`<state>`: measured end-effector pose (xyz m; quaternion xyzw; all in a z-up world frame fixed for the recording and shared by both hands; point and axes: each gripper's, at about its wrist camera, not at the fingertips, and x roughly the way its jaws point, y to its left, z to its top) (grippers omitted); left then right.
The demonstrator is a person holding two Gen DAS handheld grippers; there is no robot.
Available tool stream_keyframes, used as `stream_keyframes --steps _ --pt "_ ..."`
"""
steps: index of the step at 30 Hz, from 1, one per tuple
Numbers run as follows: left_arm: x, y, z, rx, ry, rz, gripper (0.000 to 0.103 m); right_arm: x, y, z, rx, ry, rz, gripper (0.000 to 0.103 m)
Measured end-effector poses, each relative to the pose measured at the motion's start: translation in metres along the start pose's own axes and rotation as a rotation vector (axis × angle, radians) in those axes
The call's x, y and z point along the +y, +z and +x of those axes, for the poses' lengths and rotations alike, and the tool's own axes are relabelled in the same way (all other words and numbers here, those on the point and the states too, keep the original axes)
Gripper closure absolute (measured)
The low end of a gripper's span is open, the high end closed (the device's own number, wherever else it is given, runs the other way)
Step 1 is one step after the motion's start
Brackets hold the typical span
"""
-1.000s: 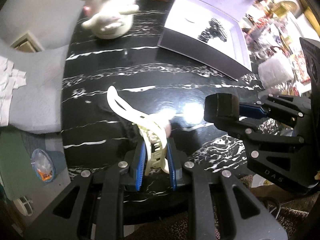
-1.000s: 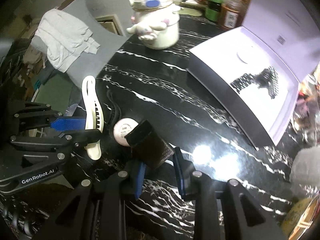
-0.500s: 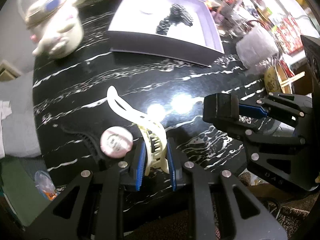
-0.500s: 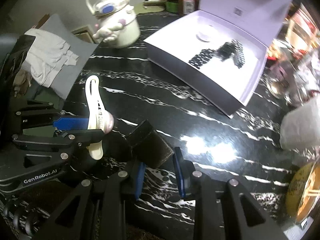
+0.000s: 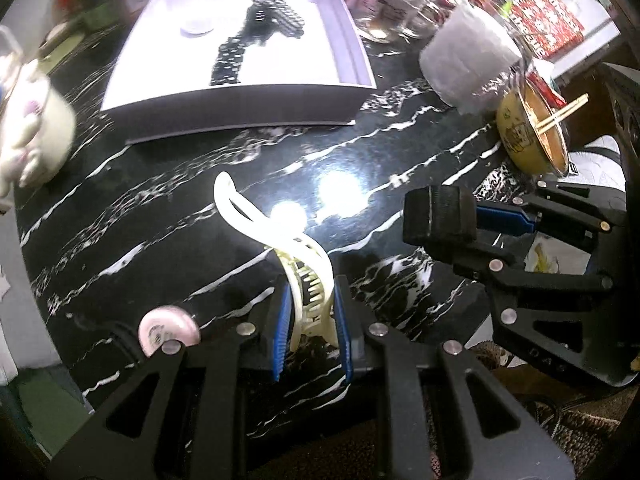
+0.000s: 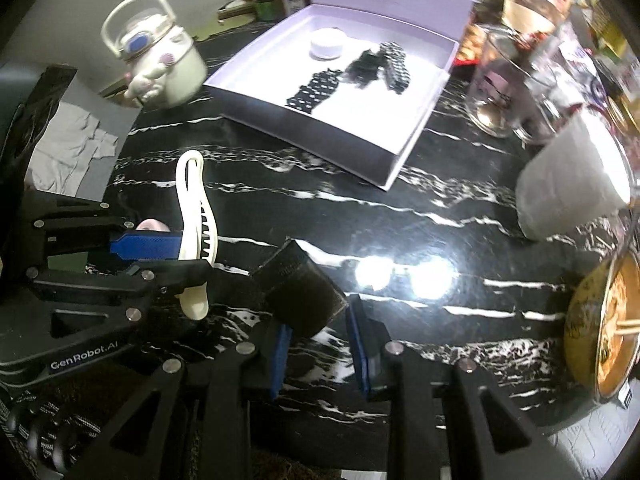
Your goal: Organize objects
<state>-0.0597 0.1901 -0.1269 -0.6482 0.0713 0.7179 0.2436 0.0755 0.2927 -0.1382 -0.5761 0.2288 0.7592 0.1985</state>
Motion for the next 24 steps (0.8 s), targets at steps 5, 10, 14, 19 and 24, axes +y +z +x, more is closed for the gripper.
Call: stream_keyframes --steps 5,10,14,19,24 --pt "-0.011 0.013 0.010 0.025 -0.011 0.030 0.084 -0.014 -0.001 0.002 0.010 -0.008 0.030 0.076" --pt "-0.016 0.025 0.016 0.036 -0.014 0.050 0.084 -0.025 0.007 0.005 0.015 -0.010 0.038 0.076" --pt "-0.011 0.036 0.018 0.036 -0.006 0.036 0.084 -0.030 0.022 0.008 0.014 -0.006 0.018 0.076" --pt "0.004 0.048 0.015 0.027 0.007 -0.002 0.084 -0.030 0.046 0.012 0.006 0.010 -0.023 0.076" --pt "0.019 0.060 0.011 0.023 0.014 -0.042 0.084 -0.027 0.068 0.015 0.000 0.032 -0.061 0.076"
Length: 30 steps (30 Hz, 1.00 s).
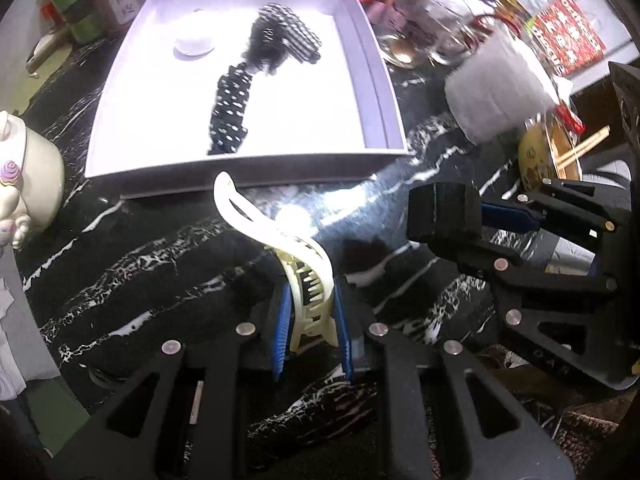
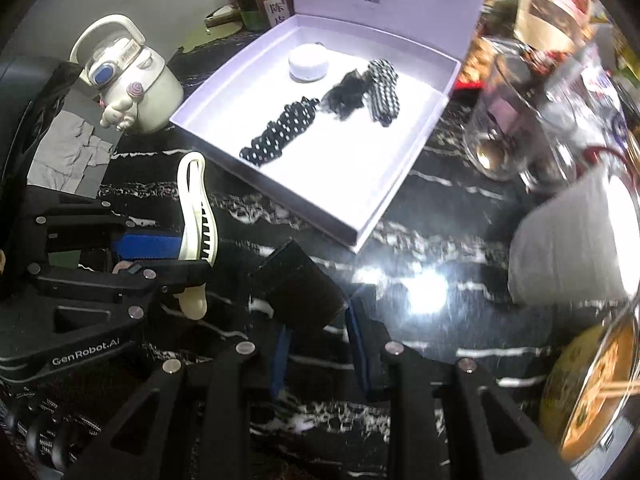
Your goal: Organize objects
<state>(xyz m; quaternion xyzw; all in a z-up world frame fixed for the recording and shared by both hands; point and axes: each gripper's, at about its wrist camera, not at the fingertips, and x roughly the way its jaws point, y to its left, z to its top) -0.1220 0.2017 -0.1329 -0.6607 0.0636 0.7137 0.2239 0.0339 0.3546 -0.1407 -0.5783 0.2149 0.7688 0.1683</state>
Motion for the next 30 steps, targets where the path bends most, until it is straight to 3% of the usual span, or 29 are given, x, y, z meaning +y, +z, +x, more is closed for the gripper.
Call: stream_keyframes --steps 17,30 --pt "0.019 0.046 -0.011 -0.042 0.032 -0.018 0.084 -0.020 0.053 0.016 -0.007 0.058 -0.011 0.076" --pt "0.041 0.081 0.003 -0.047 0.052 -0.044 0.084 -0.032 0.092 0.038 -0.001 0.084 -0.010 0.076"
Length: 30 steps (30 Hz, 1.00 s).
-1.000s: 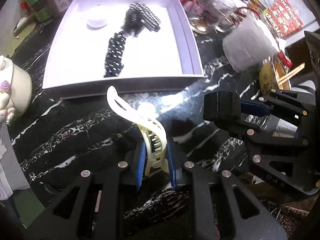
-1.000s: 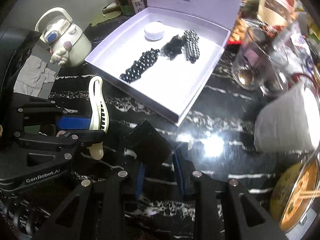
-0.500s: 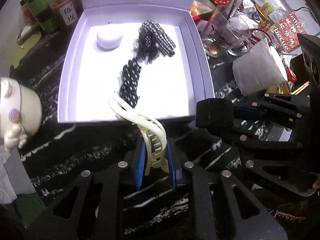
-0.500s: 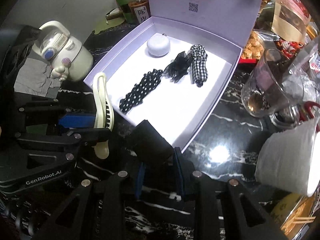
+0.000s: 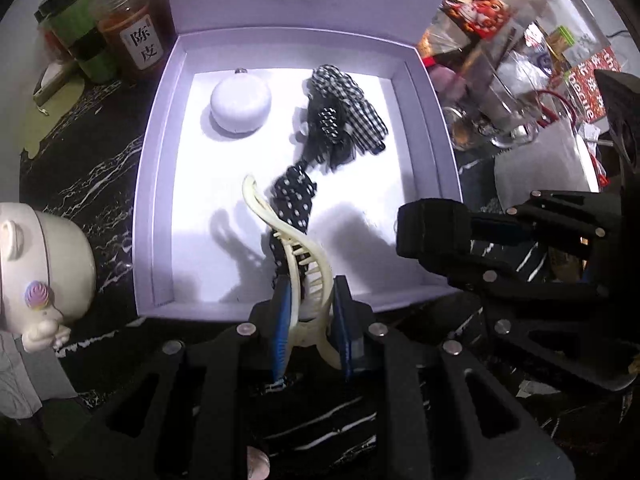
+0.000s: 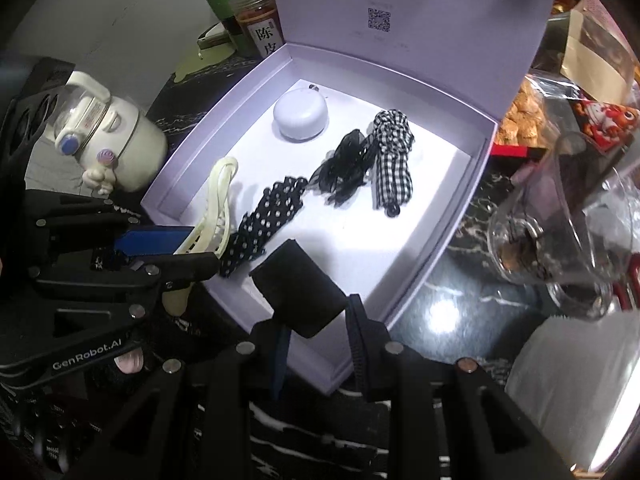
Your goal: Organize objects
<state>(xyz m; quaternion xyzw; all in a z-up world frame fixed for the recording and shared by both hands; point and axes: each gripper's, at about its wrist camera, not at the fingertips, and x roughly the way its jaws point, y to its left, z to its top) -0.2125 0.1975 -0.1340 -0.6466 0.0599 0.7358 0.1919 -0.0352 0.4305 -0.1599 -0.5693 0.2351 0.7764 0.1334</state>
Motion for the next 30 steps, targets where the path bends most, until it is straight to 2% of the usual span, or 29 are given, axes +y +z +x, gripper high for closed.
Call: stream_keyframes --steps 13,25,30 --pt "0.026 0.033 0.006 -0.040 0.005 -0.042 0.084 -0.011 0.040 0.015 -0.032 0.010 -0.005 0.076" --pt "0.036 0.058 0.018 -0.102 0.002 -0.002 0.084 -0.023 0.068 0.031 -0.041 -0.007 -0.001 0.076" --pt "0.036 0.067 0.019 -0.146 0.023 0.011 0.084 -0.027 0.078 0.034 -0.056 -0.010 0.011 0.076"
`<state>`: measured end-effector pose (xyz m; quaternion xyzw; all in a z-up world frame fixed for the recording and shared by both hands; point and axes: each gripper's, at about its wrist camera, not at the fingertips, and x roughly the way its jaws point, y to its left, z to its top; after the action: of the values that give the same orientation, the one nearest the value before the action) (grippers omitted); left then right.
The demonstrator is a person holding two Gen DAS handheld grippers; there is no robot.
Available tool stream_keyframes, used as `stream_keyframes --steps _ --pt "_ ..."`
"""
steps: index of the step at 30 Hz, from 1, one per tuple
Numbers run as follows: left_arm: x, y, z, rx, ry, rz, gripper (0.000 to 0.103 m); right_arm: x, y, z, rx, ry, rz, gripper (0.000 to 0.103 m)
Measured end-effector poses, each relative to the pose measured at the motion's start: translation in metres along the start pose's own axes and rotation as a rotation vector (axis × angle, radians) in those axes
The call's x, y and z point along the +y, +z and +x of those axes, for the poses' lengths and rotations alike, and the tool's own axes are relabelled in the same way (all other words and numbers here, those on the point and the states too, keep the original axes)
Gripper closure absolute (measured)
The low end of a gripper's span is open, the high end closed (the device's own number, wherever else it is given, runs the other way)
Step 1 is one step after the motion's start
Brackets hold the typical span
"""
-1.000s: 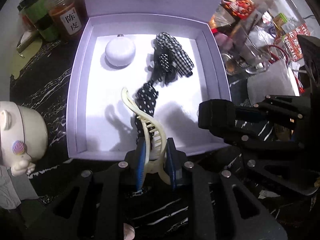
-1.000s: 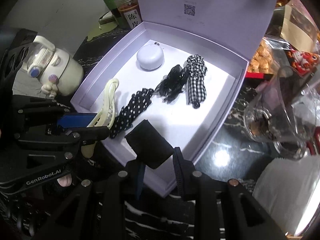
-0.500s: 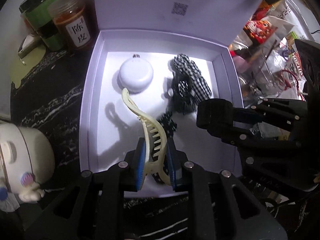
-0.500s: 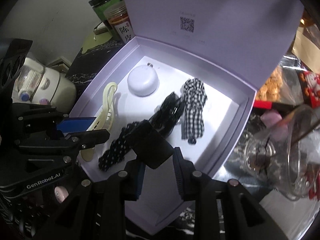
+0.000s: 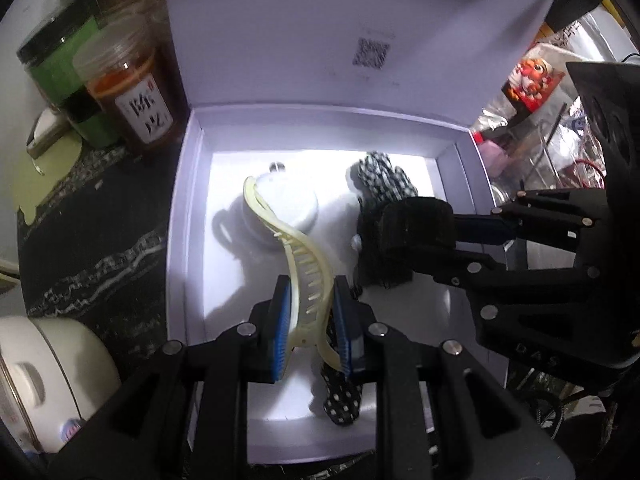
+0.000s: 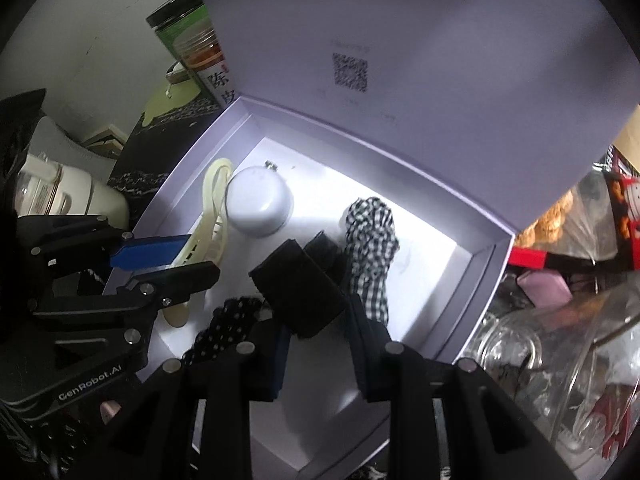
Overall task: Organize objects
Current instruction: 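Lower the claw clip with the left tool into the box while the right tool lowers the cap, then open the left tool on the cream claw clip while the right tool releases the black cap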
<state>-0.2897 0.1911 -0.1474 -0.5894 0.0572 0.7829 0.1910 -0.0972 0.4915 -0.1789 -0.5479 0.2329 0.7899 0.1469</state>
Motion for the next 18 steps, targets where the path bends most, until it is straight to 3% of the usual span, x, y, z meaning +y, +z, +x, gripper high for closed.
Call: stream_keyframes --steps 7,18 --pt "-0.001 0.014 -0.004 -0.070 0.018 0.036 0.084 -0.005 0.016 0.003 -0.024 -0.032 0.008 0.076" --pt "-0.001 0.035 0.015 -0.077 0.025 0.058 0.084 -0.010 0.028 0.018 -0.028 -0.109 0.005 0.076"
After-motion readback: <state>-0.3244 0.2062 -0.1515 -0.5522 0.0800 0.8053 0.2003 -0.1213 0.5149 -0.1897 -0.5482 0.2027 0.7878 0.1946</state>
